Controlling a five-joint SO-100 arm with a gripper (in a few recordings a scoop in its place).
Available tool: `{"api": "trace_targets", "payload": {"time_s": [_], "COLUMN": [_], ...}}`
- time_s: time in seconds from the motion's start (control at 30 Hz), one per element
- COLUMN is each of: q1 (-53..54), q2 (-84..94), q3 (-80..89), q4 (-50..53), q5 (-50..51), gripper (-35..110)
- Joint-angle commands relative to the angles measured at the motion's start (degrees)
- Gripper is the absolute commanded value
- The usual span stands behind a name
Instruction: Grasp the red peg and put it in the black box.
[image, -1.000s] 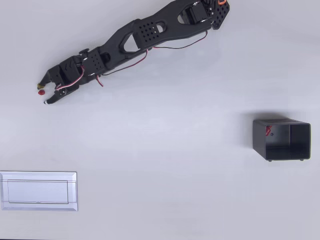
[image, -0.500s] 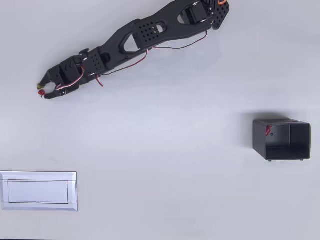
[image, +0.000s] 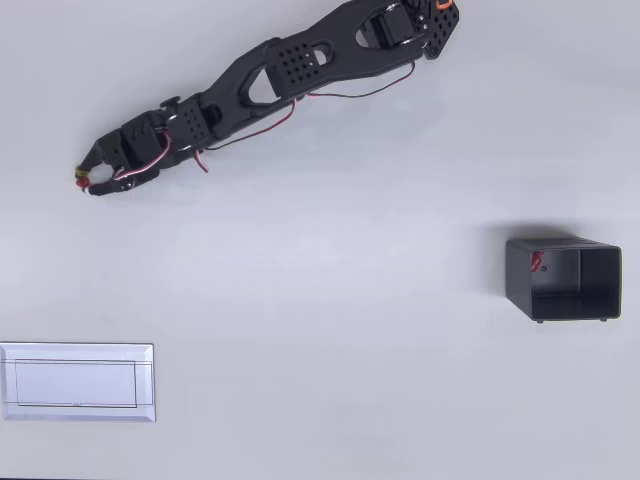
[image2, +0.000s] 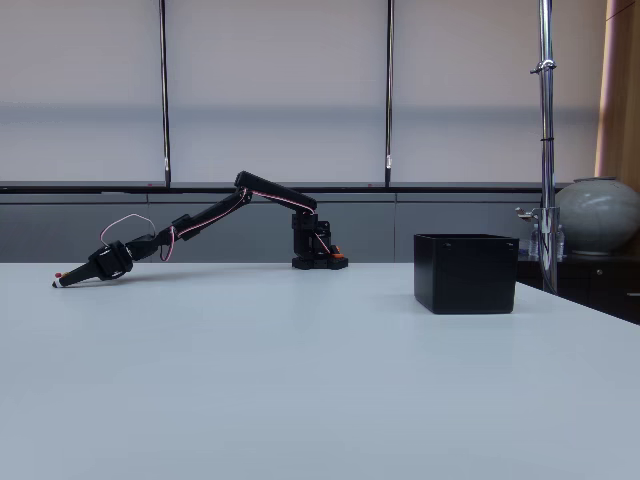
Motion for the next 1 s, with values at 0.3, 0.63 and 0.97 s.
{"api": "trace_targets", "payload": {"time_s": [0.3, 0.63, 0.97], "q1": [-5.71, -19.95, -43.59], "q2": [-39.2, -76.38, -98.79], "q3": [-47.29, -80.24, -103.1], "q4": [-17.75, -19.6, -22.06], "q5": [-6.68, -9.76, -7.03], "gripper": [0, 0, 0]}}
